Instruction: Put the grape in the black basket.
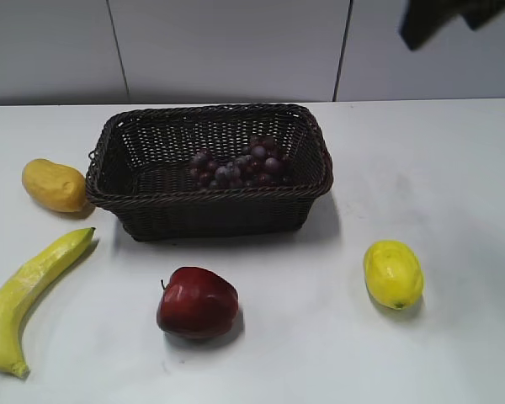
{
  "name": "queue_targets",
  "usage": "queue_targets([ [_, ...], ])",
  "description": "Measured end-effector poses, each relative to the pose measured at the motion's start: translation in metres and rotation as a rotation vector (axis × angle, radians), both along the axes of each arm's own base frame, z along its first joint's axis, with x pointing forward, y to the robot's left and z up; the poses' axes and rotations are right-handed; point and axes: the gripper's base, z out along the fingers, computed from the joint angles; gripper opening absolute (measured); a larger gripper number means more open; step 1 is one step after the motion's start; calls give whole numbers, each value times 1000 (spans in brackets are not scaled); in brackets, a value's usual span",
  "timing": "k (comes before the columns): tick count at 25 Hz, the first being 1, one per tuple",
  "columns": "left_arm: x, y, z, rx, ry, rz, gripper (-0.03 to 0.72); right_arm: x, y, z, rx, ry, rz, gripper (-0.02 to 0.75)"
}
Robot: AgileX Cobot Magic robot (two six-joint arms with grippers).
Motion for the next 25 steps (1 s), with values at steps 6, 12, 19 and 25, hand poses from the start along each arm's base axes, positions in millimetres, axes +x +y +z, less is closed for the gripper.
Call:
queue_targets([
  [6, 0, 0, 0, 0, 0, 0, 227, -44, -86, -56, 3, 95, -302, 594],
  [12, 0, 0, 0, 0, 0, 0, 227, -115, -104, -92, 47, 73, -408, 594],
  [19, 0, 0, 0, 0, 0, 0, 227, -203, -110, -93, 157, -175, -425, 594],
  [25, 0, 0, 0, 0, 0, 0, 228, -266, -118, -94, 184, -426, -411, 594],
])
